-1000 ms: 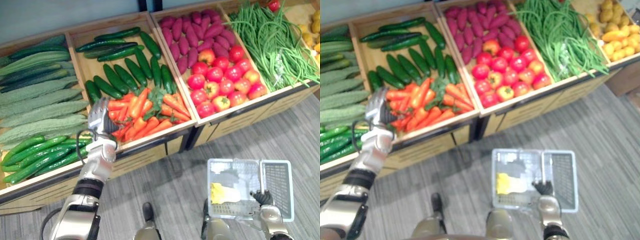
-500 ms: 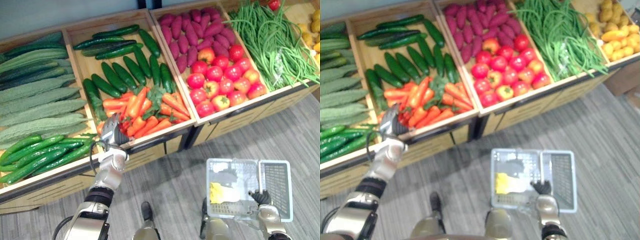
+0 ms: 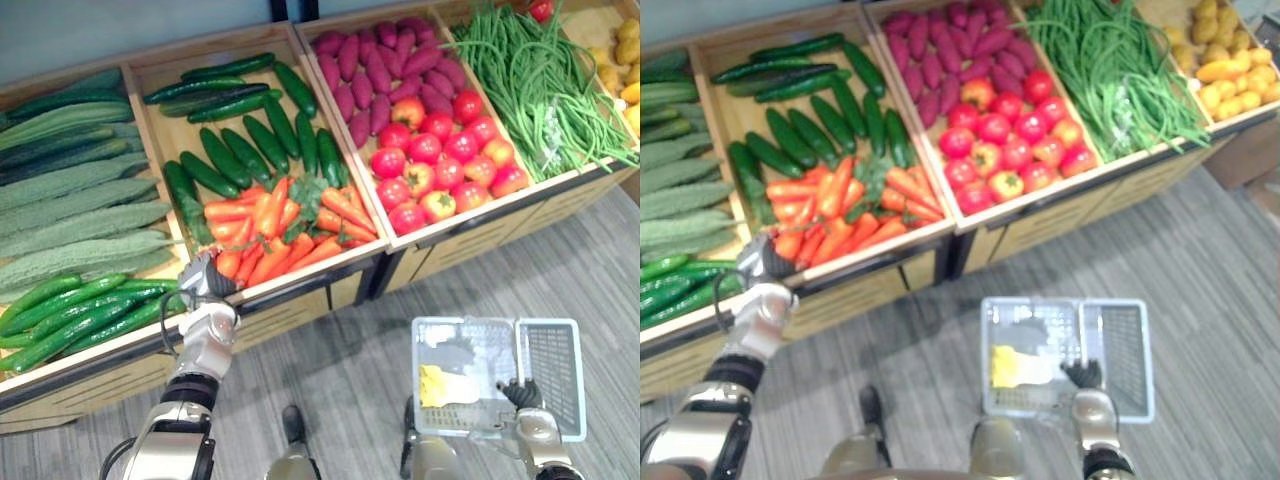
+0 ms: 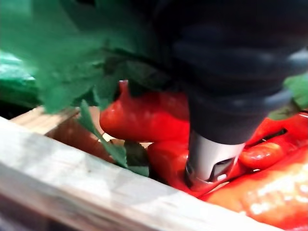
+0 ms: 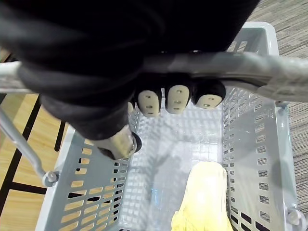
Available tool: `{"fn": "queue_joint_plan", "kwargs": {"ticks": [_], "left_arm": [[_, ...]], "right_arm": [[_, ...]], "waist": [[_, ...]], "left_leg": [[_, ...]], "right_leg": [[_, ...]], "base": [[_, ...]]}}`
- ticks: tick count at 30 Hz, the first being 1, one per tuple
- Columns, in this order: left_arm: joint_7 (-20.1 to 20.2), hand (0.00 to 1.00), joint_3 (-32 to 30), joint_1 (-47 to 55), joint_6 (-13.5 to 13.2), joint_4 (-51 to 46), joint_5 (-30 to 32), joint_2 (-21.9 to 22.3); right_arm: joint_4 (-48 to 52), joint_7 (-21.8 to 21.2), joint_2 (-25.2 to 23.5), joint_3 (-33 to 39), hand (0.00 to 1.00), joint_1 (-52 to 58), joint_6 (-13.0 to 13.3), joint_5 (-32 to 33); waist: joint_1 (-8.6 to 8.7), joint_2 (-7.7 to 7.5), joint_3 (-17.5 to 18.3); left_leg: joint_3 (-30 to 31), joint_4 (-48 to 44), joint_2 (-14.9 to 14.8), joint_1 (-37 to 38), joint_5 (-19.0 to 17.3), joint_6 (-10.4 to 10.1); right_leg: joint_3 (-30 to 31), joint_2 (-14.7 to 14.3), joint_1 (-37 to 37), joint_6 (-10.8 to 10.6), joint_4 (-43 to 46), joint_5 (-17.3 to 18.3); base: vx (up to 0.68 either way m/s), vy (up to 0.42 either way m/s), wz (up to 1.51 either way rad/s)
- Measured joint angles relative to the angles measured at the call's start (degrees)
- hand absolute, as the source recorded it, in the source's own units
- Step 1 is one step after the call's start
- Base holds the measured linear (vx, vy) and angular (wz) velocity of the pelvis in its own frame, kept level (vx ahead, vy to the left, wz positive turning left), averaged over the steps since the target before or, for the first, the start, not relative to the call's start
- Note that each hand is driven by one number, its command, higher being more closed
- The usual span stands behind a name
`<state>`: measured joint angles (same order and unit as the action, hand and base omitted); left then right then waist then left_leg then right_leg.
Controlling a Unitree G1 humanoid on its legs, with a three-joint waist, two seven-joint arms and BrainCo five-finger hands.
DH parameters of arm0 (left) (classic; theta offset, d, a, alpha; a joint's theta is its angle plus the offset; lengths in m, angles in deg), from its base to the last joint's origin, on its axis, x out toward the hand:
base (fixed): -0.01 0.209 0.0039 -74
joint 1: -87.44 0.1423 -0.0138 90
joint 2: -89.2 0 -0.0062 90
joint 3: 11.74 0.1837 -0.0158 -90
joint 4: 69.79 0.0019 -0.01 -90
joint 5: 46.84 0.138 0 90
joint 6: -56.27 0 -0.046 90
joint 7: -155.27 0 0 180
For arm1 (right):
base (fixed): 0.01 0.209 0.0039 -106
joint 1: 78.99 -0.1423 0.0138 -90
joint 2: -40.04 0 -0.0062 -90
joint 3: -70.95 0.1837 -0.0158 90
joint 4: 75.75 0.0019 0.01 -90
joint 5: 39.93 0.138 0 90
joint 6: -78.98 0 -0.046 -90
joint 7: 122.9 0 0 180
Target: Pick vegetable in the basket
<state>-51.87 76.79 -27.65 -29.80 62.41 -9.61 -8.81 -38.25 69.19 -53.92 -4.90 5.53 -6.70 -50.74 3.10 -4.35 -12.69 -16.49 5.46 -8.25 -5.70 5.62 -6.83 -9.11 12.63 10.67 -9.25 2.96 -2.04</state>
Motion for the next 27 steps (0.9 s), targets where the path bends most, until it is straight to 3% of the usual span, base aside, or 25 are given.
{"fn": "queue_joint_plan", "kwargs": {"ticks": [18, 27], "left_arm": [[0.0, 1.0, 0.0, -1.7, 0.4, 1.3, 0.0, -1.3], [-0.8, 1.0, -0.9, -1.9, 0.2, -9.2, 0.1, -5.9]], "right_arm": [[-0.1, 0.0, 0.1, -1.2, 1.0, 0.2, 0.2, -0.4], [0.3, -0.1, 0.1, -1.2, 1.0, 0.6, 0.2, -0.4]], "waist": [[0.07, -0.55, 0.1], [-0.18, -0.62, 0.1]], "left_leg": [[-0.2, 0.0, 0.0, 1.0, -0.1, -0.2], [0.0, 0.0, 0.0, 1.0, -0.1, -0.2]], "right_leg": [[0.2, 0.0, -0.8, -0.1, -0.1, -0.1], [0.0, 0.0, -0.9, -0.1, -0.1, -0.1]], "base": [[0.0, 0.0, 0.0], [0.0, 0.0, 0.0]]}}
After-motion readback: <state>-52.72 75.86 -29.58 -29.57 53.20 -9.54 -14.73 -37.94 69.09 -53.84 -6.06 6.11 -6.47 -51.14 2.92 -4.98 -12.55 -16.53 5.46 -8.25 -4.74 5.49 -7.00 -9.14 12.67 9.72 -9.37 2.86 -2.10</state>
